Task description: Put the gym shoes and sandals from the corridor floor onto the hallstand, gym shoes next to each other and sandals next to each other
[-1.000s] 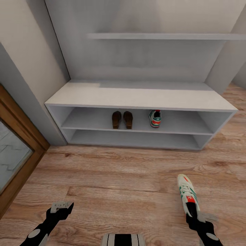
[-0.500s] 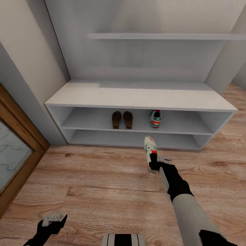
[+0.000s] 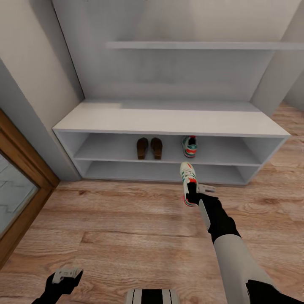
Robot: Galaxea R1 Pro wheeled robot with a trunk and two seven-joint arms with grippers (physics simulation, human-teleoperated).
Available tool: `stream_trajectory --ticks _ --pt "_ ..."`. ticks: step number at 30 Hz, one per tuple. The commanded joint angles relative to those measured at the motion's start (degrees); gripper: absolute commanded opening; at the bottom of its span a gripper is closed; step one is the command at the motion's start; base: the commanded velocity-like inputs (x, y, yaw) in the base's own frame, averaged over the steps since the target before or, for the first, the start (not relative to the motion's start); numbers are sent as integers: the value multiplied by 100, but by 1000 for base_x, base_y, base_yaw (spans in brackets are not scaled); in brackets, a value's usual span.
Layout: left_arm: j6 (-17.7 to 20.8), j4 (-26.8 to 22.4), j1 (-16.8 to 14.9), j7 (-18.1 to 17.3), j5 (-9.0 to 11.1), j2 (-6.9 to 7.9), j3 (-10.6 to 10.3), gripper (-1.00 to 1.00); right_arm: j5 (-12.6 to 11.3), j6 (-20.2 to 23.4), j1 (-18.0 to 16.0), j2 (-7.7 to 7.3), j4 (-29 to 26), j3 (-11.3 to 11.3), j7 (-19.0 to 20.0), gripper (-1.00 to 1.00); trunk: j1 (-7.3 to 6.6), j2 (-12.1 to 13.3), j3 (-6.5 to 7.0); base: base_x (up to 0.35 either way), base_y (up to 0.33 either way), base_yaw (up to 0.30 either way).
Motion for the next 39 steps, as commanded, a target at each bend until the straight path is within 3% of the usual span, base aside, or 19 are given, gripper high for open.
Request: stream_trajectory --ticks 1,13,17,18,22,39 --pt "-12 3 -2 -51 -20 -3 50 100 55 35 -4 8 -7 -19 16 -100 -1 -2 1 0 0 -217" --pt "-11 44 -2 -43 -19 -2 62 100 56 196 -4 0 -55 -19 15 -100 -1 -2 33 0 0 -127" --pt "-3 47 -2 -8 -27 15 70 100 51 337 -4 5 -591 -8 -320 -100 -1 -2 33 0 0 0" --pt "1 48 -2 -3 -28 44 70 100 43 587 -4 11 -815 -4 -504 -100 -1 -2 33 0 0 0" --pt "6 49 -2 1 -27 74 70 100 39 909 -4 16 -1225 -2 -629 -100 -1 -2 33 0 0 0" --pt "10 60 -2 19 -19 69 62 100 47 954 -4 16 -1251 -1 -644 -100 -1 -2 33 71 -35 0"
